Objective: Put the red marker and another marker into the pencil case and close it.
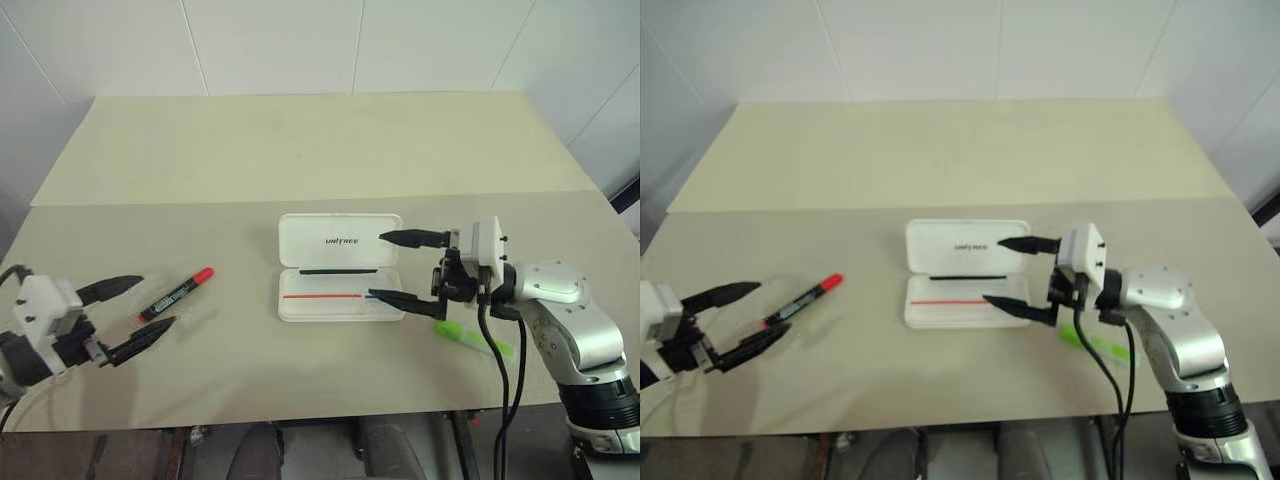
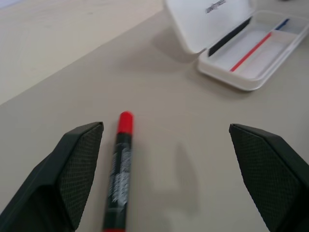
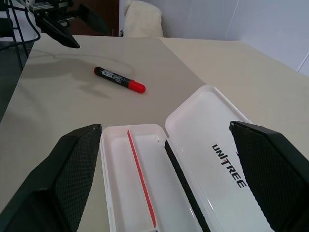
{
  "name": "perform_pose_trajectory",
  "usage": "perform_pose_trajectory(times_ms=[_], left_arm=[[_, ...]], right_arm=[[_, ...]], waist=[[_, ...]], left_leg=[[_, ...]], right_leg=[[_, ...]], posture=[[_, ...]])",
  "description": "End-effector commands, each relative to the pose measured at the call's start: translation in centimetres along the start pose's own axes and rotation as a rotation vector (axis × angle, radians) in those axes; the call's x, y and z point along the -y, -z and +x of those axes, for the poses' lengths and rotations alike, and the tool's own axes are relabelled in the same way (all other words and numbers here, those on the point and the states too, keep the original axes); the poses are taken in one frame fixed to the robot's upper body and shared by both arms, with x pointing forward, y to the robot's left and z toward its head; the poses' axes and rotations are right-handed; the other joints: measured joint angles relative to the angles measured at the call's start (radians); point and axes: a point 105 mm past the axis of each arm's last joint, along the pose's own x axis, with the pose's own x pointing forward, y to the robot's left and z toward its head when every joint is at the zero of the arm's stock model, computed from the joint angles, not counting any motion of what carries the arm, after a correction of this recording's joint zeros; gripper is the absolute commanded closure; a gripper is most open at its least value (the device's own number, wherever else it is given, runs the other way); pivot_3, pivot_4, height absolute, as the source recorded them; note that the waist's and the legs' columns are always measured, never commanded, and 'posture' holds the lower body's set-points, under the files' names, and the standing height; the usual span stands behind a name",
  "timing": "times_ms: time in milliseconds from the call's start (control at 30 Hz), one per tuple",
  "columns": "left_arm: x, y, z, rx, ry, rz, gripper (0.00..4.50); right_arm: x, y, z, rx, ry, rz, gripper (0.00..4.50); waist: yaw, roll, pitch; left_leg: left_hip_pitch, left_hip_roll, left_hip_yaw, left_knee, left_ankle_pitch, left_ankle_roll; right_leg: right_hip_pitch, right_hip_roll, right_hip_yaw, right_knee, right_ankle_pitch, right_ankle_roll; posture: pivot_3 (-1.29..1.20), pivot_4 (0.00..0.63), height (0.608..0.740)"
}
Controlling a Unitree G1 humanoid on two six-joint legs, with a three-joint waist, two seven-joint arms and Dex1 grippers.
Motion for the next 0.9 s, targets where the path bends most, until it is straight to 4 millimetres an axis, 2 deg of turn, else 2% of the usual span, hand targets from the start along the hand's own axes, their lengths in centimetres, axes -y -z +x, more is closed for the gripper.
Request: perform_pose_trajectory(times_ms=[33, 200, 400, 600, 767, 900], left_arm=[[-1.8, 0.5, -1.6, -0.021, -0.064, 0.036, 0.02], [-2.7, 2.5, -0.9, -0.046, -0.063, -0.016, 0.02], [-2.2, 4.4, 2.4, -0.045, 0.011, -0.077, 0.02], [-1.7, 5.3, 5.7, -0.046, 0.059, -0.106, 0.02], [-1.7, 6.8, 6.5, -0.123, 0.047, -0.098, 0.02], [-2.1, 8.3, 6.2, -0.190, 0.007, -0.123, 0.02]], right_arm=[[0.0, -1.2, 0.1, 0.033, -0.010, -0.041, 0.00], [0.1, -1.5, 0.3, 0.036, -0.009, -0.047, 0.00], [0.2, -2.3, 0.4, 0.038, 0.006, -0.064, 0.00], [0.0, -2.8, 0.2, 0.033, 0.036, -0.073, 0.00], [0.0, -3.1, 0.0, 0.030, 0.060, -0.077, 0.00], [-0.1, -3.2, -0.2, 0.027, 0.078, -0.076, 0.00]], waist=[[-0.001, 0.000, 0.000], [-0.001, 0.000, 0.000], [0.001, 0.000, 0.000], [0.001, 0.000, 0.000], [0.001, 0.000, 0.000], [0.003, 0.000, -0.001]], left_leg=[[0.000, 0.000, 0.000, 0.000, 0.000, 0.000], [0.000, 0.001, 0.001, -0.002, 0.000, -0.001], [0.000, 0.001, 0.001, -0.001, -0.001, -0.001], [0.000, 0.002, 0.001, -0.002, -0.001, -0.001], [0.001, 0.002, 0.002, -0.001, -0.001, -0.001], [0.002, 0.002, 0.002, -0.001, -0.001, -0.001]], right_leg=[[0.000, 0.000, 0.000, 0.000, 0.000, 0.000], [-0.001, 0.000, -0.001, -0.001, 0.000, 0.000], [0.000, 0.000, -0.001, 0.000, 0.001, 0.000], [-0.001, 0.000, -0.002, 0.001, 0.001, 0.000], [-0.001, 0.001, -0.001, 0.003, 0.001, 0.000], [0.000, 0.001, -0.001, 0.003, 0.001, 0.000]], posture=[[0.00, 0.150, 0.740], [0.00, 0.150, 0.740], [0.00, 0.150, 0.740], [0.00, 0.150, 0.740], [0.00, 0.150, 0.740], [0.00, 0.150, 0.740]])
